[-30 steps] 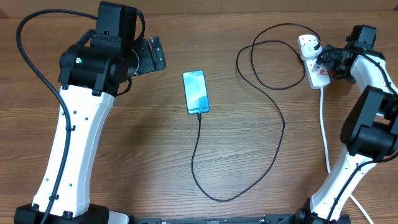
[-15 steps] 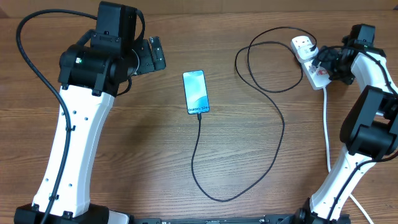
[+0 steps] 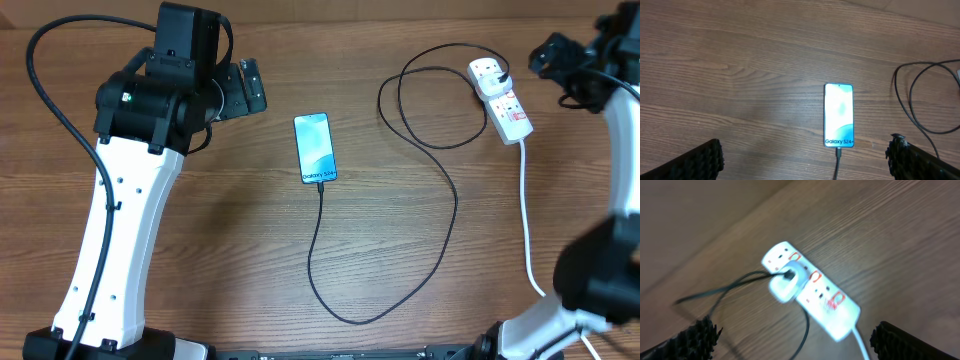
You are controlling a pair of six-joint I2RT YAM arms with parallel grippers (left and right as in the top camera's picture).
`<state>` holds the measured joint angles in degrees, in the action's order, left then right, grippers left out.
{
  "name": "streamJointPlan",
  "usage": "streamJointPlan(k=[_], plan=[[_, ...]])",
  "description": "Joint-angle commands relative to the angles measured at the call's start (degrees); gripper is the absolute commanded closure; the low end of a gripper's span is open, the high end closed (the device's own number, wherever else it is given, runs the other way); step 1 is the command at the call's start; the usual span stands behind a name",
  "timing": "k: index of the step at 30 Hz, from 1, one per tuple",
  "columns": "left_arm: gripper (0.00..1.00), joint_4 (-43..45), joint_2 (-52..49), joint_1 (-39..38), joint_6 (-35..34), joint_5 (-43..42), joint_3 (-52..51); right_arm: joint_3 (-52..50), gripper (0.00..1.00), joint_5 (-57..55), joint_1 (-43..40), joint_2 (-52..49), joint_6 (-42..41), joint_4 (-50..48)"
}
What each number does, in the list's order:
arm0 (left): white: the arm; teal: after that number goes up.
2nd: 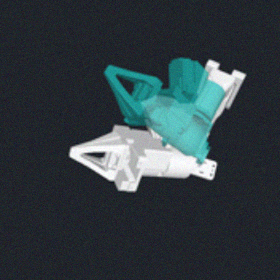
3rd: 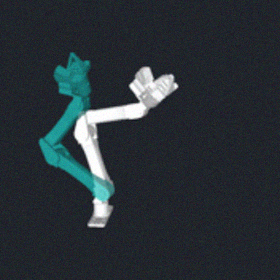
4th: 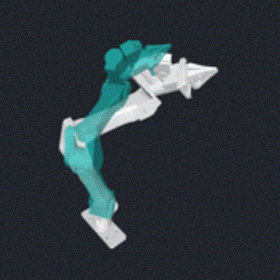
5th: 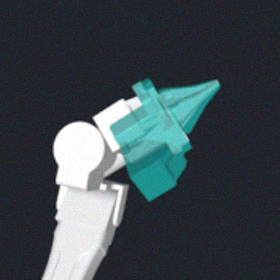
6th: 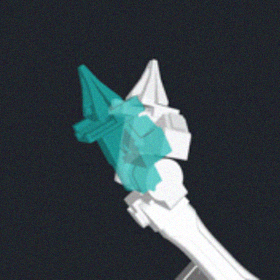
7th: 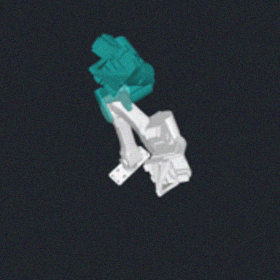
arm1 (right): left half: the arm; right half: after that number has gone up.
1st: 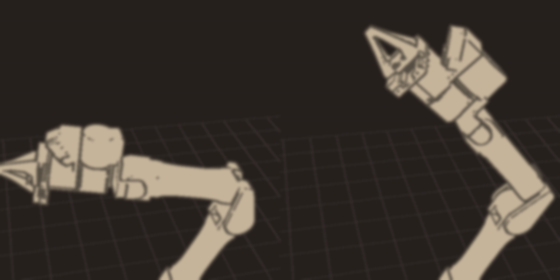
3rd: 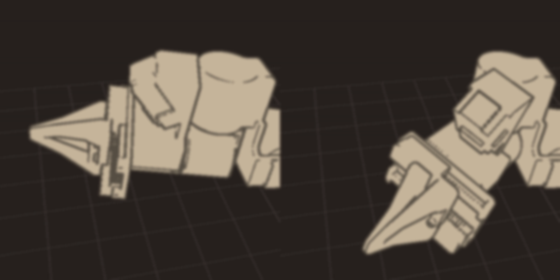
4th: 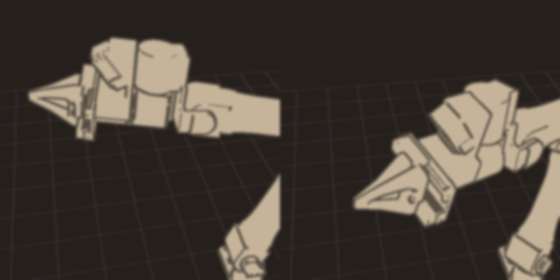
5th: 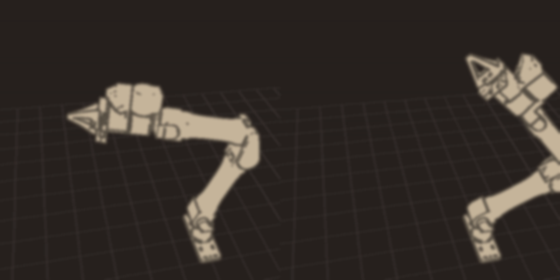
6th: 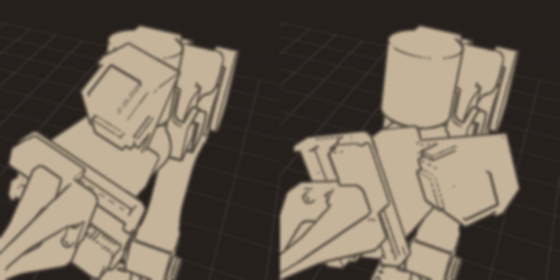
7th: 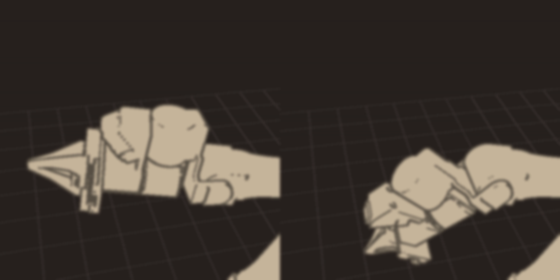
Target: Plug charger to phone and switch on socket
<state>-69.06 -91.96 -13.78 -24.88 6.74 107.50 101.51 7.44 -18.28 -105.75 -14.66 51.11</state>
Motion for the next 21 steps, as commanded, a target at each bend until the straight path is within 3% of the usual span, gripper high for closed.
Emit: streamJointPlan(k=[1,13,21], plan=[[0.0,0.02,-0.2,0.26,0.66,1.16,-0.15,0.68,0.0,0.92,0.15,6.32,-1.9,4.57],[0.01,0.02,-0.2,0.26,0.66,1.16,-0.15,0.66,0.0,2.67,0.17,23.1,-1.86,24.72],[0.0,0.02,-0.17,0.26,0.66,1.16,-0.15,-1.75,0.0,3.02,0.26,31.47,-1.62,31.45]])
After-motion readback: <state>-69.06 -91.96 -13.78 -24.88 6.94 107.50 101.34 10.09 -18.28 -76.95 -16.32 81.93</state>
